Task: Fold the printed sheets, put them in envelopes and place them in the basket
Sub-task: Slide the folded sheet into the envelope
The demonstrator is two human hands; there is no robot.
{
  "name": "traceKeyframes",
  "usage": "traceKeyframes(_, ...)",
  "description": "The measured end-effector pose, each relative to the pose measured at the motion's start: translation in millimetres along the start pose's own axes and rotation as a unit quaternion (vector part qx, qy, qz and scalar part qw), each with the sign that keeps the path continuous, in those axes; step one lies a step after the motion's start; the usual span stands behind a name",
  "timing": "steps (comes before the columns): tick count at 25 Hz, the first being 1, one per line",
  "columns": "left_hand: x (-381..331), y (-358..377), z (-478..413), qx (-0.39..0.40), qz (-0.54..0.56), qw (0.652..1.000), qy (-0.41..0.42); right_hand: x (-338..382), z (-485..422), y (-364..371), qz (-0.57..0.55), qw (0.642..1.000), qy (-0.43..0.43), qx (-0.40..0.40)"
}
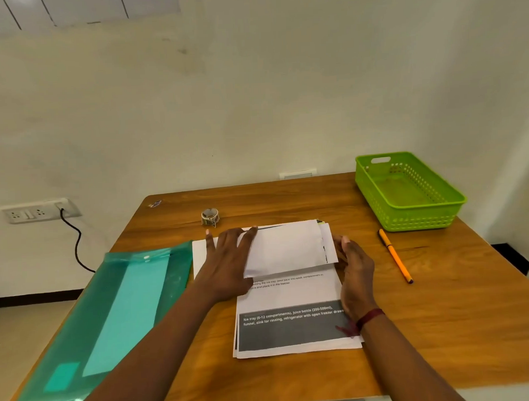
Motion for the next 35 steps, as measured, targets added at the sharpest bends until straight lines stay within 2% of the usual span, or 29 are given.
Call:
traceKeyframes(2, -10.1, -1.3, -6.8, 0.006, -0.006, 1.0, -0.004, 1.0, -0.6, -0.4, -0.012, 1.0, -0.004, 0.013)
traceKeyframes(10, -48.2, -1.8, -25.1, -0.019, -0.013, 1.0, 0.019, 12.9, 4.9, -3.7, -0.145, 0.988, 0.054, -0.028)
traceKeyframes(14, -52.9, 3.2, -25.2, -0.021, -0.006, 1.0, 0.017, 12.5, 4.5, -3.9, -0.161, 0.985, 0.059, -0.011)
traceKeyframes(18, -43.7, 5.6, -20.0, -0.031, 0.04, 0.999, -0.018, 15.1, 1.8, -3.2, -0.096, 0.994, 0.029, -0.034)
traceKeyframes(23, -40.3, -13.4, -19.6, -0.103, 0.117, 0.985, -0.075, 62.3, -2.3, 32.9, -0.03, 0.997, -0.066, 0.016)
traceKeyframes(27, -43.2, -25.7, -18.5, -0.16, 0.161, 0.97, -0.082, 97.1, -12.7, 64.9, -0.019, 0.994, -0.109, 0.008)
traceKeyframes(30, -44.0, -33.3, -18.4, -0.16, 0.194, 0.963, -0.1, 113.0, -12.7, 87.9, -0.033, 0.991, -0.13, 0.026)
traceKeyframes(33, -38.6, -46.3, -19.2, -0.174, 0.289, 0.93, -0.148, 121.5, -8.8, 106.8, -0.005, 0.985, -0.158, 0.07)
traceKeyframes(35, -32.2, -63.5, -18.4, -0.203, 0.405, 0.873, -0.181, 124.9, -6.1, 114.7, 0.032, 0.978, -0.182, 0.101)
Point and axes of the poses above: each hand's wrist, its own z-axis away from the middle knuckle, its own y-axis out of the palm, x = y × z, the point moved 4 cm from there along -z, towards the middle knuckle, and after that the axes turned 4 degrees about y, right-handed, at the moved point
